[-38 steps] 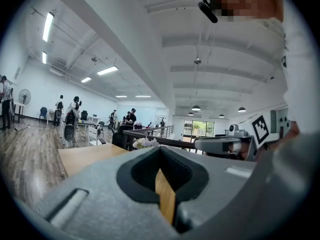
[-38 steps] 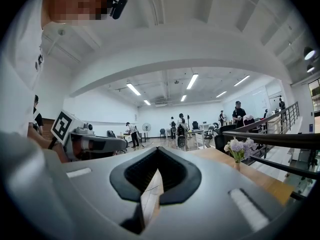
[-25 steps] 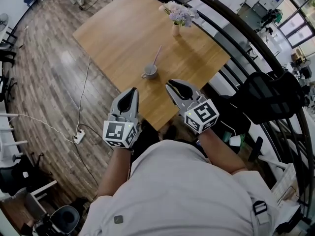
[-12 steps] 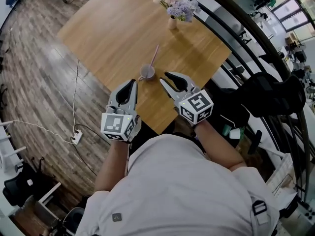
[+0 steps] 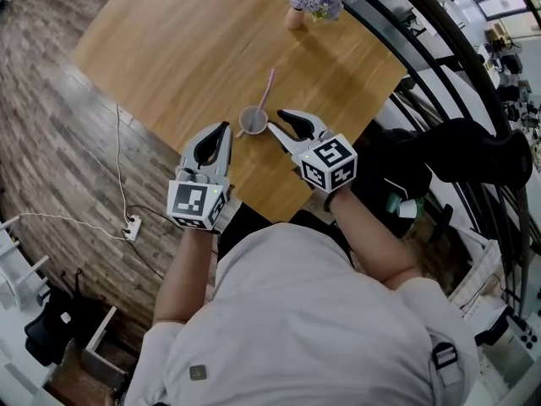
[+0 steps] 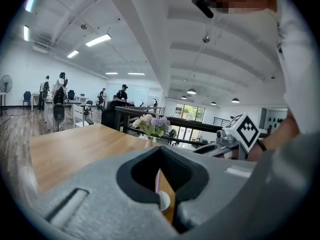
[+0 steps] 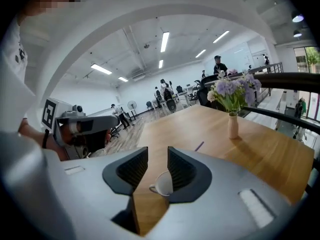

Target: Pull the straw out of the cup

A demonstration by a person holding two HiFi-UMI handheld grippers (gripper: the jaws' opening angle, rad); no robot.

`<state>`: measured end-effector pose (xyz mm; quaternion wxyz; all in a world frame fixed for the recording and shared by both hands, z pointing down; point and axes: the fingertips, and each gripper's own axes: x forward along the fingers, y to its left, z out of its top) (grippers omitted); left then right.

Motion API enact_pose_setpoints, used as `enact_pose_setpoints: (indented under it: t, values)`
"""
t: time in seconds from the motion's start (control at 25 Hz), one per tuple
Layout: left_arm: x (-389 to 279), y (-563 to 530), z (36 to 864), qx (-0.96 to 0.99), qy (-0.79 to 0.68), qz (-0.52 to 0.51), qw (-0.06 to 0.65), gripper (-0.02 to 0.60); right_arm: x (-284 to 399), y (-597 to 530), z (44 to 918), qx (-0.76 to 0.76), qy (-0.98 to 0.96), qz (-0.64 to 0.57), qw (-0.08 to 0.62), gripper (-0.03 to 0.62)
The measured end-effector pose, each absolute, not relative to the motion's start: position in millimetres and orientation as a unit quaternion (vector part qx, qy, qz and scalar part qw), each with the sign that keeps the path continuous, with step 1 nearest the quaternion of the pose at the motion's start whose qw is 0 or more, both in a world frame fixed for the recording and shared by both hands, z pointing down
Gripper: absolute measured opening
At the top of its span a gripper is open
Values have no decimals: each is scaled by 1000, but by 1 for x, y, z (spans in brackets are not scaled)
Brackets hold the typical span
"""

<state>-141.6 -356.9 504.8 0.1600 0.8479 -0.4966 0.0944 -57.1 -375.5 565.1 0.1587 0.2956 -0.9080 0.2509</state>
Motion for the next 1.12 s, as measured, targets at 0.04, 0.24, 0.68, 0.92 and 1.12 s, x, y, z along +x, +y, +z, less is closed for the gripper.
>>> enact_pose_setpoints:
  t: [0.04,0.24,0.68,0.92,1.12]
  values:
    - [-143,-362,511,849,-493,97,163,5,-58,-380,574,299,-904,259,163,137]
    - [-150,-386,539,850,-483,108,178,5,-62,-402,617,310,-889,284,182,137]
    - [-162,-406,593,850,-464,124,217,5,-71,-429,676,335,-863,323,198,126]
    - [-168,-406,607,848,-461,131,228,5,-80,-436,692,336,-860,331,196,107]
    - [-171,-402,614,843,-466,129,236,5,-84,-434,700,331,-859,334,202,70]
